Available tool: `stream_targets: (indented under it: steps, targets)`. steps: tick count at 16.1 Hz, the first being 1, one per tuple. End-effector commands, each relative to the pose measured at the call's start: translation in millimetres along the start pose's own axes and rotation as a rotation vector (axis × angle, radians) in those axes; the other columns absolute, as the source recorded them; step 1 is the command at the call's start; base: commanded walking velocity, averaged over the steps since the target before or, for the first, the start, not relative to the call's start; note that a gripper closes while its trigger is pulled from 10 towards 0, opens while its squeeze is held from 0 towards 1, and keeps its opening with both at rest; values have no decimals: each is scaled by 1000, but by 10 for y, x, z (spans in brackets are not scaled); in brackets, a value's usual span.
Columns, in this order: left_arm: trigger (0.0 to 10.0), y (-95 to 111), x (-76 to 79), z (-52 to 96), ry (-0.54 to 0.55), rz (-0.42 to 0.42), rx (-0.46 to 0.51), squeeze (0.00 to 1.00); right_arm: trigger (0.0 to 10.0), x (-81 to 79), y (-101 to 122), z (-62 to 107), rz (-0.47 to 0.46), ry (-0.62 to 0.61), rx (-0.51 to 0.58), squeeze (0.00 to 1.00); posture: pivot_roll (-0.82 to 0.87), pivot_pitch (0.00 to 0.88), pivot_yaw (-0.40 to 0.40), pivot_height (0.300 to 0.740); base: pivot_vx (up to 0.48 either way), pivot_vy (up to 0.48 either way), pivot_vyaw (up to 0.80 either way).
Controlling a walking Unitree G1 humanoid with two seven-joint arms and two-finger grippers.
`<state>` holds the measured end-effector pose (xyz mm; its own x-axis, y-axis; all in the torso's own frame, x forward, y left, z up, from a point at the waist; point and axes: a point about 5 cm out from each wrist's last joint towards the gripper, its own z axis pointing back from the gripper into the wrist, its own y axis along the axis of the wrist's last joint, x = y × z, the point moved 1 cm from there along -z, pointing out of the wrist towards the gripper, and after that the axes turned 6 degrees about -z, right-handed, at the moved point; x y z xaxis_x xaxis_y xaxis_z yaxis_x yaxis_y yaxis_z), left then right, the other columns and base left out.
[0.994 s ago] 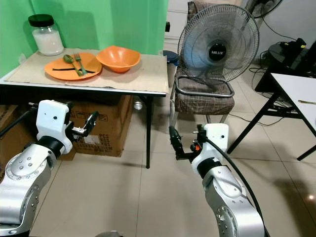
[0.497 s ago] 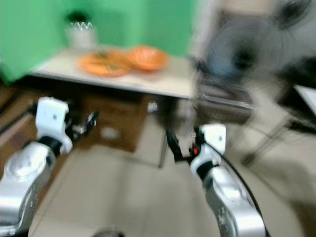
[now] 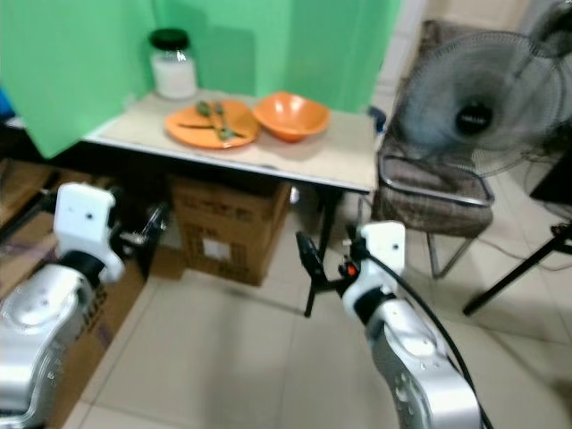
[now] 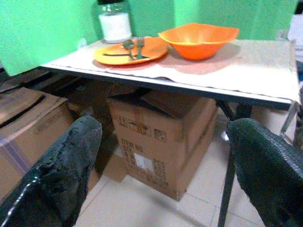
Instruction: Setting the table
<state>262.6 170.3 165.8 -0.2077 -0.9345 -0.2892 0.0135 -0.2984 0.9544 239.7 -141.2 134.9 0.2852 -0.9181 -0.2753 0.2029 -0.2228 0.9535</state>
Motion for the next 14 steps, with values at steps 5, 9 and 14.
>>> stream_targets:
  steps: [5, 9, 14]
  targets:
    - [10000, 33, -63, 29, 22, -17, 6, 0, 10000, -42, 20, -11, 36, 31, 2, 0, 126, 0, -51, 740, 262, 0, 0]
    - [10000, 50, -55, 0, 20, -13, 11, 0, 10000, 34, 66, -19, 32, -24, 31, 0, 115, 0, -43, 740, 264, 0, 472]
    - [10000, 32, -66, -44, 25, 7, 20, 0, 10000, 336, 118, 23, 91, -241, 112, 0, 98, 0, -33, 740, 264, 0, 0]
